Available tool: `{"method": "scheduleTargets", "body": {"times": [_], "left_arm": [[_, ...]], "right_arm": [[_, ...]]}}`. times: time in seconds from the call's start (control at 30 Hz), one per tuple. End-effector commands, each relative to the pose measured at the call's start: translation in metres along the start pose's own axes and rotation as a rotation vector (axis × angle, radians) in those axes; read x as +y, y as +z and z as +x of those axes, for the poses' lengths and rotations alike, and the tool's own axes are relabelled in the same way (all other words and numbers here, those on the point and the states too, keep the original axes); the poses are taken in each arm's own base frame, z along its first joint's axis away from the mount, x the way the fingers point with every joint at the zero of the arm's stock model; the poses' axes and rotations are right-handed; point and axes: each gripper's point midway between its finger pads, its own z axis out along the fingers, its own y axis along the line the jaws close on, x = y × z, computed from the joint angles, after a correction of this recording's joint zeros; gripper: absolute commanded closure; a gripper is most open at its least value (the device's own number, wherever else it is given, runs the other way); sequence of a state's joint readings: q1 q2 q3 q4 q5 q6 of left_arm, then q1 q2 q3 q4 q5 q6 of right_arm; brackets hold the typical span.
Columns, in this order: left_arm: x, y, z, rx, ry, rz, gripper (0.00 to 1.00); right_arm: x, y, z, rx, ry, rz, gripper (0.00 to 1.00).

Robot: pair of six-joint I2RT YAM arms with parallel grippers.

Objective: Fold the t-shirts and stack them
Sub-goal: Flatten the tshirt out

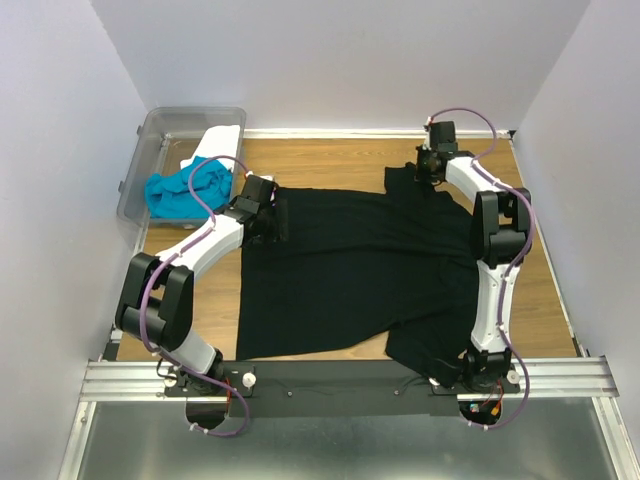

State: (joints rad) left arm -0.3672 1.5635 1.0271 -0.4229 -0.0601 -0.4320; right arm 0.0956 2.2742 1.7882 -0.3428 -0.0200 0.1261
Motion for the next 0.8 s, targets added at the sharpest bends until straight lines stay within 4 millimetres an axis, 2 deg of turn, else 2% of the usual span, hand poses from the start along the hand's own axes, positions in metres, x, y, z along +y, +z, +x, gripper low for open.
{"method": "scheduleTargets", "body": {"times": [0.0, 0.07, 0.1, 0.13, 0.2, 0.3, 0.37, 0.53, 0.6, 0.77], "left_arm": [[0.002, -0.006, -0.006, -0.048, -0.016, -0.014, 0.18], [0.002, -0.005, -0.005, -0.046, -0.017, -0.010, 0.18], [0.002, -0.005, -0.005, -0.048, -0.017, -0.009, 0.18], [0.001, -0.006, -0.004, -0.048, -0.017, -0.007, 0.19], [0.002, -0.006, -0.003, -0.048, -0.014, -0.006, 0.18], [0.002, -0.007, -0.002, -0.050, -0.013, -0.004, 0.18], [0.003, -0.006, 0.000, -0.049, -0.013, -0.002, 0.18], [0.003, -0.004, 0.004, -0.043, -0.006, -0.002, 0.18], [0.004, -0.003, 0.005, -0.041, -0.006, -0.001, 0.18], [0.005, -0.001, 0.008, -0.034, -0.002, -0.001, 0.19]], "right_arm": [[0.015, -0.048, -0.011, -0.077, -0.109, 0.180, 0.90], [0.031, -0.049, 0.009, -0.041, -0.141, 0.150, 0.82], [0.049, -0.053, 0.026, -0.010, -0.162, 0.091, 0.78], [0.058, -0.055, 0.039, 0.016, -0.167, 0.045, 0.76], [0.081, -0.071, 0.048, 0.034, -0.146, -0.089, 0.64], [0.091, -0.080, 0.064, 0.067, -0.169, -0.178, 0.52], [0.089, -0.087, 0.054, 0.039, -0.188, -0.175, 0.49], [0.059, -0.088, 0.009, -0.033, -0.106, -0.196, 0.49], [0.053, -0.082, -0.005, -0.053, -0.108, -0.199, 0.48], [0.052, -0.055, -0.013, -0.058, -0.191, -0.233, 0.48]]}}
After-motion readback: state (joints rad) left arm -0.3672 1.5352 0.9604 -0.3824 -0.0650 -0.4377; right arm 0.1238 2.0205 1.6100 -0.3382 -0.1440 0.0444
